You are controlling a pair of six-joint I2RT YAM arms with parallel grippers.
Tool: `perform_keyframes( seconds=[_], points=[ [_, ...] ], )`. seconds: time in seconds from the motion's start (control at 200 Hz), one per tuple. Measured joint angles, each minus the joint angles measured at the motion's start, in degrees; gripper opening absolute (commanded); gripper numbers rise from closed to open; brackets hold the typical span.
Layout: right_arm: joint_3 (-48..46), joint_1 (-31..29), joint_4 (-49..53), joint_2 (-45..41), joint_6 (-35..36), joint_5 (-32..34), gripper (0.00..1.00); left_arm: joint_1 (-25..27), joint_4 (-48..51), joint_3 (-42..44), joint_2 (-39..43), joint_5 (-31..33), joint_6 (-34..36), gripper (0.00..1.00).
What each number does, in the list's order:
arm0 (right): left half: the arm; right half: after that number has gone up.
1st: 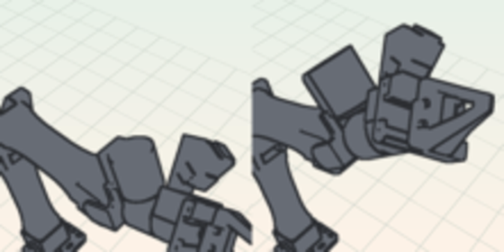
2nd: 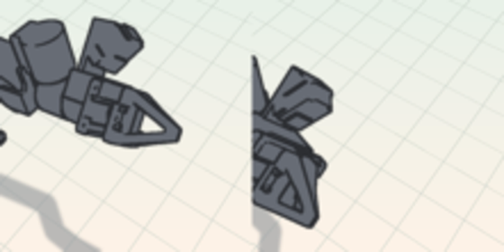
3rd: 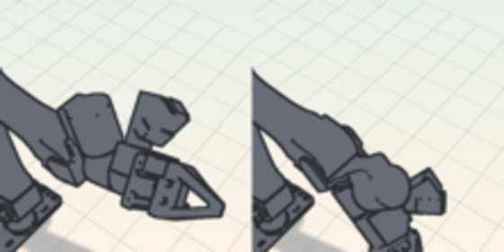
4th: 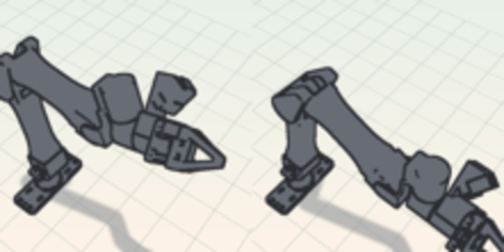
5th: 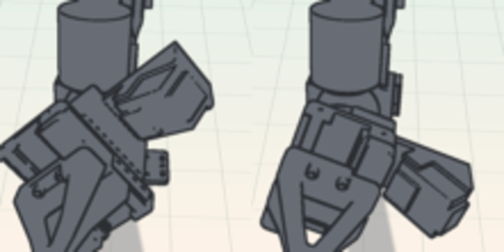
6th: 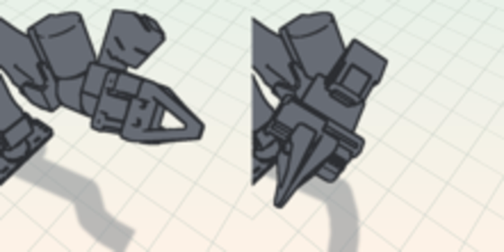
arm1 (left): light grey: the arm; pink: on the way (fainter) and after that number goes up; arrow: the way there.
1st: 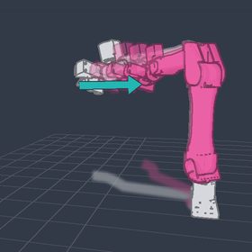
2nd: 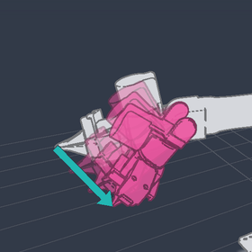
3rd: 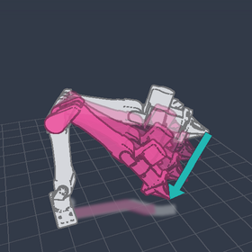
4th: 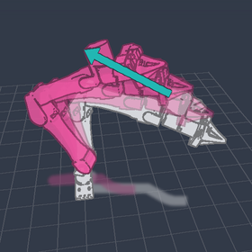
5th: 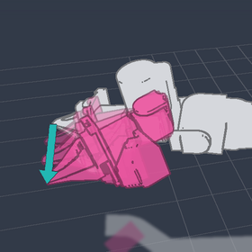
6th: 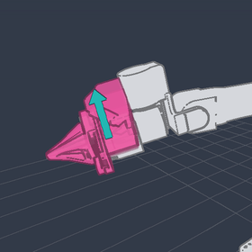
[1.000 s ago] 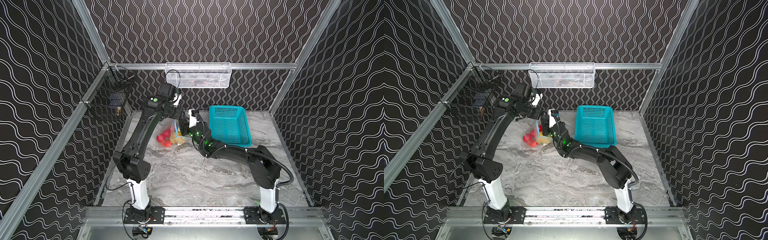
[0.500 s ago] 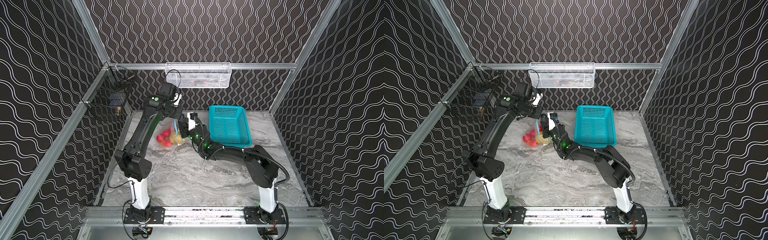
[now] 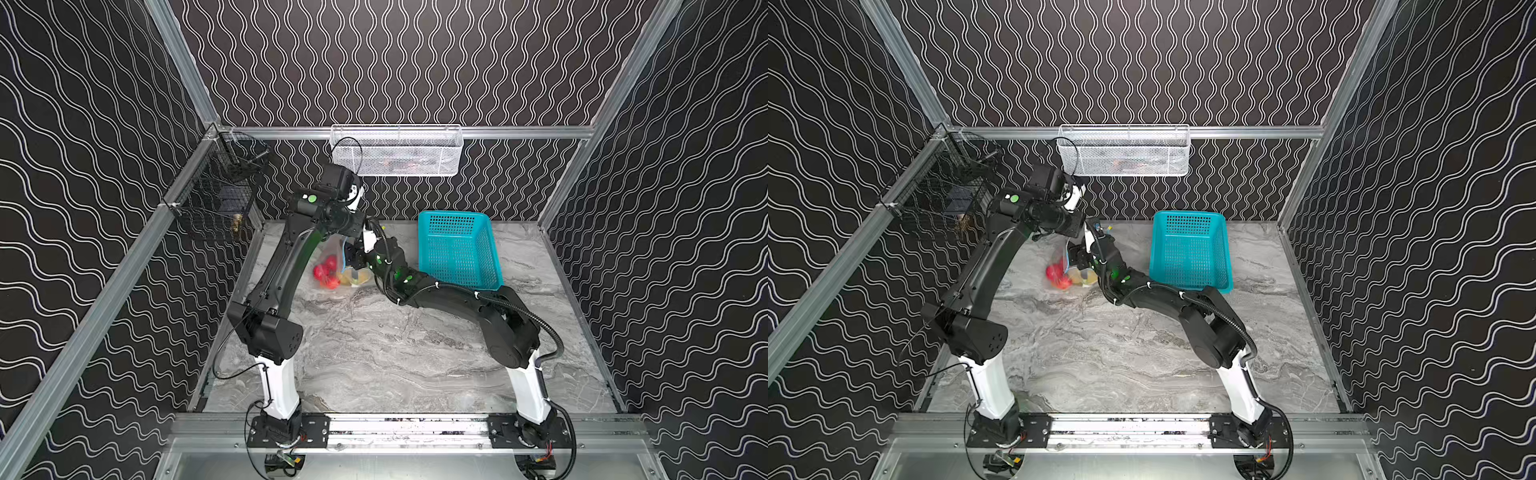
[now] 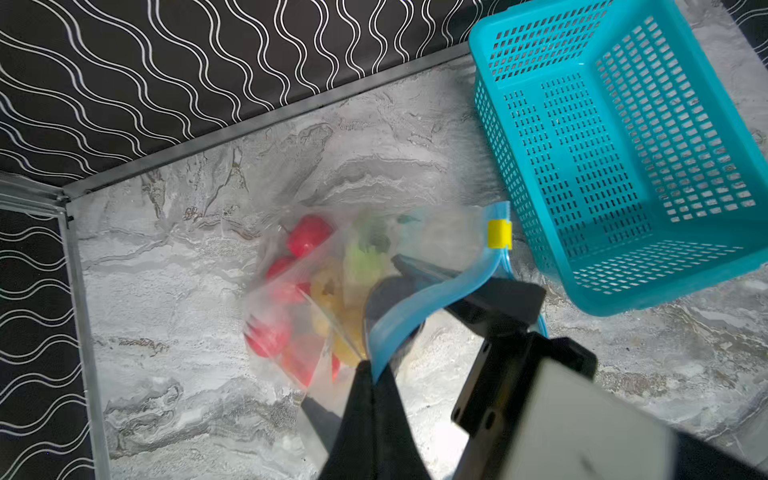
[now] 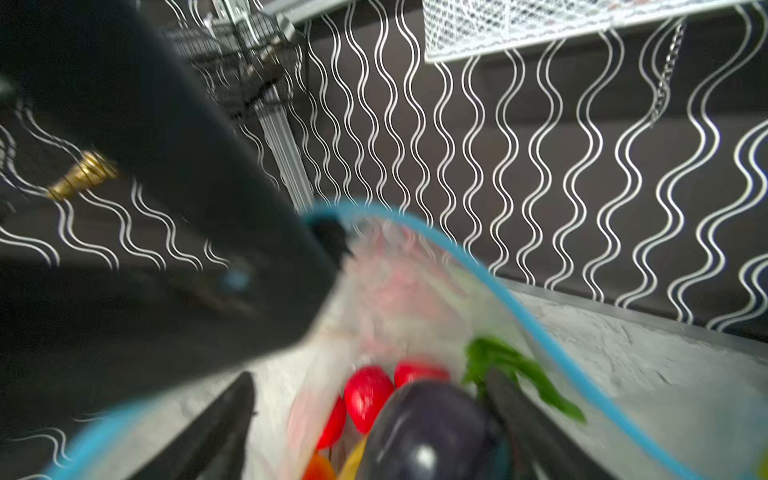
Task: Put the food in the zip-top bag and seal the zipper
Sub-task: 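Lower the cucumber into the bag and open the right gripper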
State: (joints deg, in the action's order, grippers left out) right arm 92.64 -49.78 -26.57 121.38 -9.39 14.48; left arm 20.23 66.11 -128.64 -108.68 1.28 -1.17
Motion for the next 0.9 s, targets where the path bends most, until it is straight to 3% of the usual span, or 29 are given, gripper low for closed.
perform_keyframes(
  seconds=[0.27, 0.901],
  points=[
    [-2.21, 0.02, 3.67, -4.72, -0.26, 0.07, 0.99, 0.2, -0.09, 1.09, 0.74, 0.48, 0.0, 0.0],
    [-8.11, 0.7, 10.86, -18.43, -1.7, -1.53, 0.99, 0.2, -2.21, 6.51, 3.06, 1.84, -0.07, 0.0]
  ],
)
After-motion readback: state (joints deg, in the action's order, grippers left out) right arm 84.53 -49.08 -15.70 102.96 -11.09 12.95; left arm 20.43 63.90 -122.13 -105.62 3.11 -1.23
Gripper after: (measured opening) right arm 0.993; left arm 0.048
